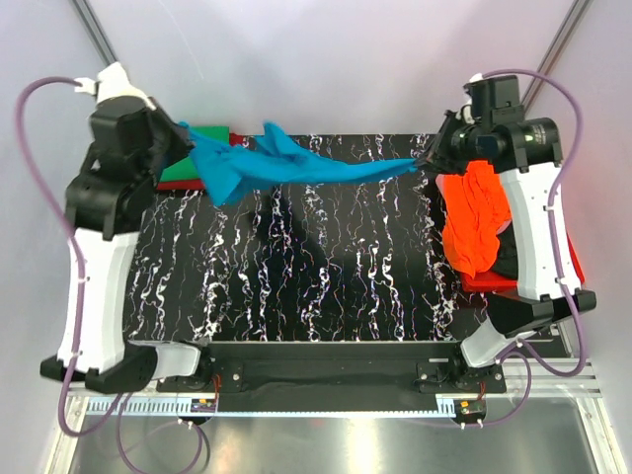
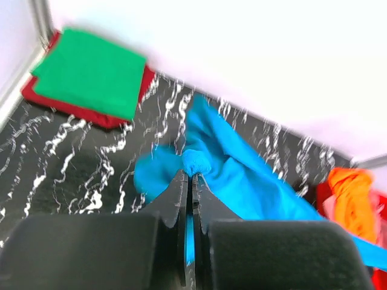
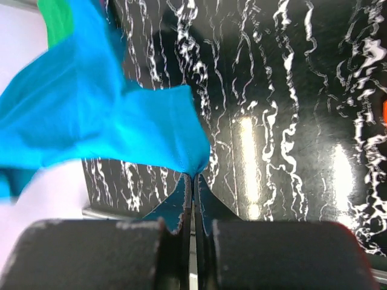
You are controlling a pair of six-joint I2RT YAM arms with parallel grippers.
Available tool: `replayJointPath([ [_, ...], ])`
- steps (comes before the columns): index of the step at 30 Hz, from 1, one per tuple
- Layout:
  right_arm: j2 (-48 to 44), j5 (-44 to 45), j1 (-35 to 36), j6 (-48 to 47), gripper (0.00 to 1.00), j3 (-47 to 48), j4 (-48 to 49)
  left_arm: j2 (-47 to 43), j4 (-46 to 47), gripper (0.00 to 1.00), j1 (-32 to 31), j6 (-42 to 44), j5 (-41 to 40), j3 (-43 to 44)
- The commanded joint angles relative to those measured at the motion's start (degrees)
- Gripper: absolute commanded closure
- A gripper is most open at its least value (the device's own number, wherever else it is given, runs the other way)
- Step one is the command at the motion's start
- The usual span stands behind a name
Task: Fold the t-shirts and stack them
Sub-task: Flatten the tshirt out
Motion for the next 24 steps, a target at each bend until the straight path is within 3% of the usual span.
replayJointPath([
  [1,-2.96,2.86,-0.83,0.50,1.00,1.67,-5.42,-2.08,-2.50,1.00,0.77,-1.58,-2.39,-0.98],
  [7,-10.50,0.33,-0.83,1.56,1.00,-15.80,-1.13,-6.22,-2.23,1.00,1.30,-3.25,0.33,-14.06],
  [11,-14.30,0.40,-0.91,2.87,1.00,-27.94,1.17,-8.59,-3.99,0.90,3.67,-7.97,5.59,-23.03],
  [15,-15.27,2.86,-1.88,2.61,1.00,-37.08,2.40,-21.37,-7.60,0.86,3.59,-17.12,14.73,-38.22],
  [16,-15.45,4.35,-2.75,2.61,1.00,-37.97,2.66,-24.65,-7.42,0.80,3.41,-18.44,16.58,-46.53],
  [17,-15.62,5.06,-3.46,2.52,1.00,-38.85,2.84,-27.12,-7.25,0.53,3.41,-19.67,19.03,-50.09],
  [20,-15.10,6.29,-6.09,2.00,1.00,-41.05,3.28,-32.93,-8.38,0.25,3.41,-19.33,17.13,-56.54],
  [24,-13.43,7.53,-7.24,0.68,1.00,-42.81,4.24,-28.48,-5.42,0.15,3.41,-15.05,12.65,-50.94],
])
